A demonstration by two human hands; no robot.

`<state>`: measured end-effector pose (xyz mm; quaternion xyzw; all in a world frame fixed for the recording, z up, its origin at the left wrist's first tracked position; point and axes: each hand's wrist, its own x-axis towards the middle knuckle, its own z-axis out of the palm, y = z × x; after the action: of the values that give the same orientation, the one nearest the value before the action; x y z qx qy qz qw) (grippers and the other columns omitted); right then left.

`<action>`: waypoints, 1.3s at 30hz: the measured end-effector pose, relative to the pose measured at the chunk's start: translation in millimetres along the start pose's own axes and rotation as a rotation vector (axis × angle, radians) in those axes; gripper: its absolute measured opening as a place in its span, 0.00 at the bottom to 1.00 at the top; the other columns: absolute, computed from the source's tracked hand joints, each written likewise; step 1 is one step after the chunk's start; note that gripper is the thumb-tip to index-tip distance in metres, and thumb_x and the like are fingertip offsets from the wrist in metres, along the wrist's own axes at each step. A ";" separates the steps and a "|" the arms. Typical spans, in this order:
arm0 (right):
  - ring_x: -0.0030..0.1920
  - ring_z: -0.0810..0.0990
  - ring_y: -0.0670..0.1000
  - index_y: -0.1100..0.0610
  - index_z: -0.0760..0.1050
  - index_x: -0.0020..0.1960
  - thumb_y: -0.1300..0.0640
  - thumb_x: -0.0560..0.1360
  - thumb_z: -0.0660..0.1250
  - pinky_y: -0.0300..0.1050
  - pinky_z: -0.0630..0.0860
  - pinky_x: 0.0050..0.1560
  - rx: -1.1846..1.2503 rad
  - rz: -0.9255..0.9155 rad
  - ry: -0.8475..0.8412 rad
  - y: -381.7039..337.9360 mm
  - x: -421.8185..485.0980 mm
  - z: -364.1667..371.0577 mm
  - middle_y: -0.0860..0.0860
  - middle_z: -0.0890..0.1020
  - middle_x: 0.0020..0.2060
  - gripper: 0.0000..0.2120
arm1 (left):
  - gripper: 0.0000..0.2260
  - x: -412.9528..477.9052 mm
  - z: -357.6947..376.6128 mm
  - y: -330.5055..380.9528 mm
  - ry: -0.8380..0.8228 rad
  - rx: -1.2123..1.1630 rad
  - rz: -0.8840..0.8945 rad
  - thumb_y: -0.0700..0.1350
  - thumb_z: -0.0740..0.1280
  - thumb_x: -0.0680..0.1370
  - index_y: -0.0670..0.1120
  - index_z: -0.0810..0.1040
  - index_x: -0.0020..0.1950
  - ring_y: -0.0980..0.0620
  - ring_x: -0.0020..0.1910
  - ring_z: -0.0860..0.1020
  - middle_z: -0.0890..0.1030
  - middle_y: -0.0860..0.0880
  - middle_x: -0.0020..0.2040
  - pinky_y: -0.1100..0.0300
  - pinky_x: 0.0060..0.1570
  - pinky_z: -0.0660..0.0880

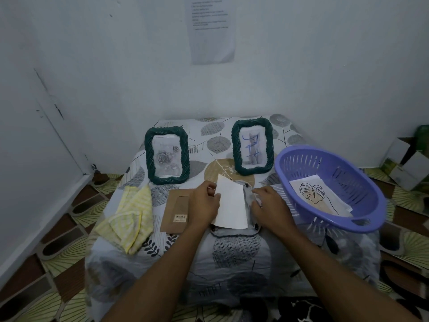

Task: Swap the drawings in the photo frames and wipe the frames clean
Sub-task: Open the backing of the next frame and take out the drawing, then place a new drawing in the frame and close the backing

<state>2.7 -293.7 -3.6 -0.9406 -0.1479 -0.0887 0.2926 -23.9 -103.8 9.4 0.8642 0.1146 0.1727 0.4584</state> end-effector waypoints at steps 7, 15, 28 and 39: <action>0.54 0.76 0.54 0.55 0.78 0.58 0.56 0.75 0.65 0.51 0.76 0.50 -0.120 -0.206 0.217 -32.6 9.6 -51.7 0.52 0.81 0.53 0.13 | 0.05 4.9 -15.0 12.4 -0.107 -0.438 -0.149 0.37 0.70 0.75 0.43 0.78 0.49 0.51 0.41 0.78 0.80 0.45 0.44 0.57 0.39 0.75; 0.49 0.80 0.55 0.55 0.78 0.60 0.54 0.73 0.70 0.45 0.73 0.47 -0.007 0.202 -0.206 11.2 13.9 -109.3 0.56 0.83 0.55 0.16 | 0.05 5.1 19.7 34.9 -0.252 -0.459 -0.257 0.34 0.69 0.75 0.43 0.76 0.45 0.46 0.40 0.79 0.80 0.45 0.40 0.53 0.38 0.78; 0.49 0.78 0.51 0.57 0.75 0.65 0.54 0.75 0.70 0.43 0.70 0.51 0.212 0.270 -0.086 13.5 18.3 -134.6 0.56 0.82 0.56 0.20 | 0.10 2.2 103.4 78.8 -0.306 -0.445 -0.362 0.29 0.66 0.73 0.42 0.74 0.37 0.38 0.41 0.82 0.80 0.35 0.42 0.43 0.39 0.81; 0.51 0.81 0.55 0.55 0.77 0.63 0.51 0.73 0.71 0.50 0.77 0.53 0.177 0.245 -0.119 18.1 16.1 -108.0 0.56 0.83 0.55 0.19 | 0.11 -1.5 118.8 83.8 -0.368 -0.384 -0.361 0.29 0.65 0.75 0.39 0.73 0.34 0.44 0.31 0.79 0.77 0.40 0.32 0.49 0.32 0.81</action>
<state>15.1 -366.6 78.8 -0.9257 -0.0562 0.0170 0.3736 26.1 -240.2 17.1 0.7442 0.1467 -0.0524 0.6496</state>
